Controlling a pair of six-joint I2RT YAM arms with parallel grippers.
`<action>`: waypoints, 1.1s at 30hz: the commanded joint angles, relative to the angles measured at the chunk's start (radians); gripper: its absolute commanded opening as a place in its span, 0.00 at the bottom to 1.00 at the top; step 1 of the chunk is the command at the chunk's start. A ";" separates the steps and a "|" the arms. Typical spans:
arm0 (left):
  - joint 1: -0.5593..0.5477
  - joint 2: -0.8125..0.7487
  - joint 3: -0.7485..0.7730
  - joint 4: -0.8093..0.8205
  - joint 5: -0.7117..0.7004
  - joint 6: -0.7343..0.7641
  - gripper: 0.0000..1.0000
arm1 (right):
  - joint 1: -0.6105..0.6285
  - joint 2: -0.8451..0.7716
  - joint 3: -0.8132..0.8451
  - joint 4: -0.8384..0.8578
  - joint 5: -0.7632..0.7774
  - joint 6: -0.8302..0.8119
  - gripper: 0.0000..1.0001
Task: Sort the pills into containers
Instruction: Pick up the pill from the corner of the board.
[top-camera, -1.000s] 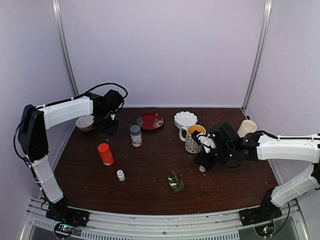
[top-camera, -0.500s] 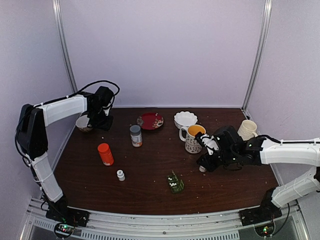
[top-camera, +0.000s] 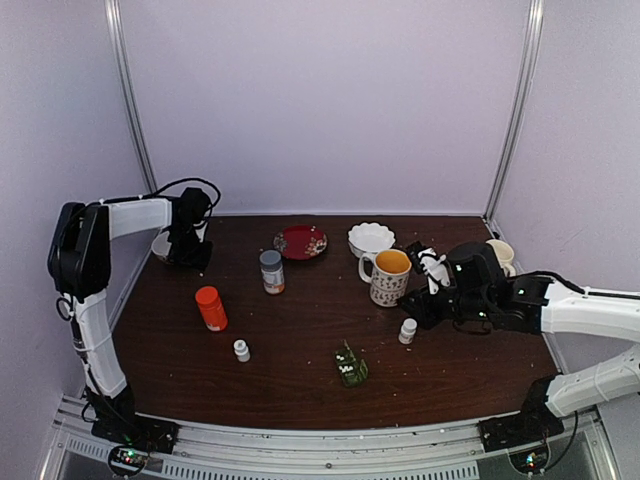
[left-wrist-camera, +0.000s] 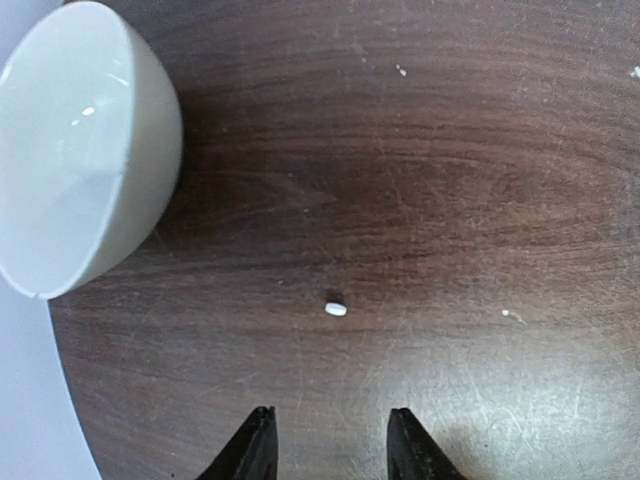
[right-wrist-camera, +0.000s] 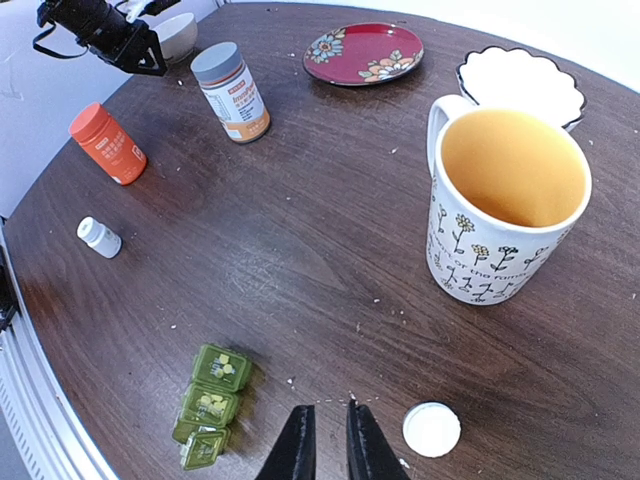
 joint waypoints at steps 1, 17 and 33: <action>0.013 0.053 0.055 0.042 0.050 0.017 0.42 | -0.005 0.010 0.047 0.024 0.026 0.019 0.13; 0.039 0.190 0.169 0.005 0.056 -0.001 0.38 | -0.006 -0.012 0.049 0.002 0.039 -0.006 0.13; 0.045 0.240 0.214 -0.048 0.079 -0.018 0.35 | -0.006 -0.022 0.044 -0.010 0.053 -0.016 0.13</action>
